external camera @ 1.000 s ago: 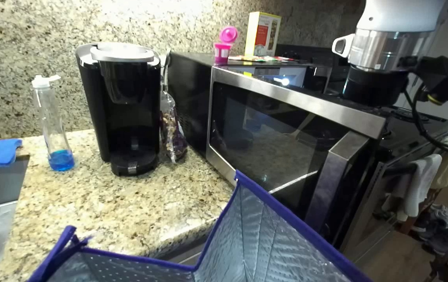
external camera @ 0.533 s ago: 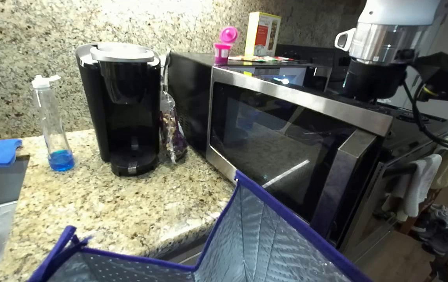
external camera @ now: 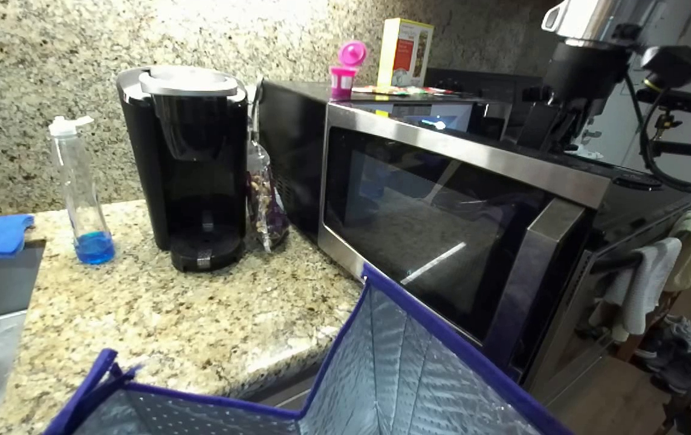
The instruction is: Place the Coca-Cola bottle on top of the microwave
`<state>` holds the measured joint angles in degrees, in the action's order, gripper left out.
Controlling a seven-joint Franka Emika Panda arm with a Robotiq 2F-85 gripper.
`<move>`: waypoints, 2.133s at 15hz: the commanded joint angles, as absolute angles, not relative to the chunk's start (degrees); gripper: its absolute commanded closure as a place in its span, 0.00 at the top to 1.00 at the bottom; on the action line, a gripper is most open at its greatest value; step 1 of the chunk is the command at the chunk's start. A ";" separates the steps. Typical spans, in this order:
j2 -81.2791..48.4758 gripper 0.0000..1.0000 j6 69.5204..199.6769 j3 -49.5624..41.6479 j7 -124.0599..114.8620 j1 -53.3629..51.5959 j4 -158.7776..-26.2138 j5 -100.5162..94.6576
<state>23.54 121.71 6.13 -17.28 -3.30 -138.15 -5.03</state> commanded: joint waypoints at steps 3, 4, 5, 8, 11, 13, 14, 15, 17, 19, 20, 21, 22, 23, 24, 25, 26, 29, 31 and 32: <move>21.12 1.00 120.32 2.70 -13.09 0.57 -131.60 -5.71; 19.90 1.00 120.91 1.80 -12.07 1.08 -130.24 -5.47; 19.00 1.00 120.76 1.16 -11.86 1.52 -129.00 -5.02; 15.55 1.00 119.43 -0.98 -9.46 2.07 -123.75 -3.87; 12.93 1.00 119.22 -2.46 -7.19 1.91 -120.29 -2.61; 11.38 1.00 118.17 -2.89 -6.73 1.85 -118.27 -2.09; 10.79 1.00 117.30 -2.99 -6.73 1.83 -117.42 -1.73; 10.27 1.00 116.41 -2.99 -7.06 1.92 -116.67 -1.80; 9.43 1.00 113.87 -3.10 -6.95 1.81 -115.14 -0.83; 8.64 1.00 110.97 -2.95 -8.27 2.01 -113.66 -0.82; 8.49 1.00 110.59 -3.02 -7.43 1.94 -113.27 -0.68; 8.32 1.00 111.69 -3.02 -7.54 1.98 -113.15 -0.87; 9.44 1.00 112.50 -2.57 -9.06 2.01 -114.91 -2.34; 9.21 1.00 112.50 -2.57 -9.06 2.00 -114.55 -2.34; 9.04 1.00 112.49 -2.58 -9.07 2.00 -114.36 -2.34; 8.94 1.00 112.49 -2.59 -9.07 2.00 -114.29 -2.34; 8.90 1.00 112.49 -2.59 -9.07 1.99 -114.28 -2.34; 8.89 1.00 112.49 -2.59 -9.07 1.99 -114.27 -2.34; 8.89 1.00 112.49 -2.59 -9.07 1.99 -114.27 -2.34; 8.89 1.00 112.49 -2.59 -9.07 1.99 -114.27 -2.34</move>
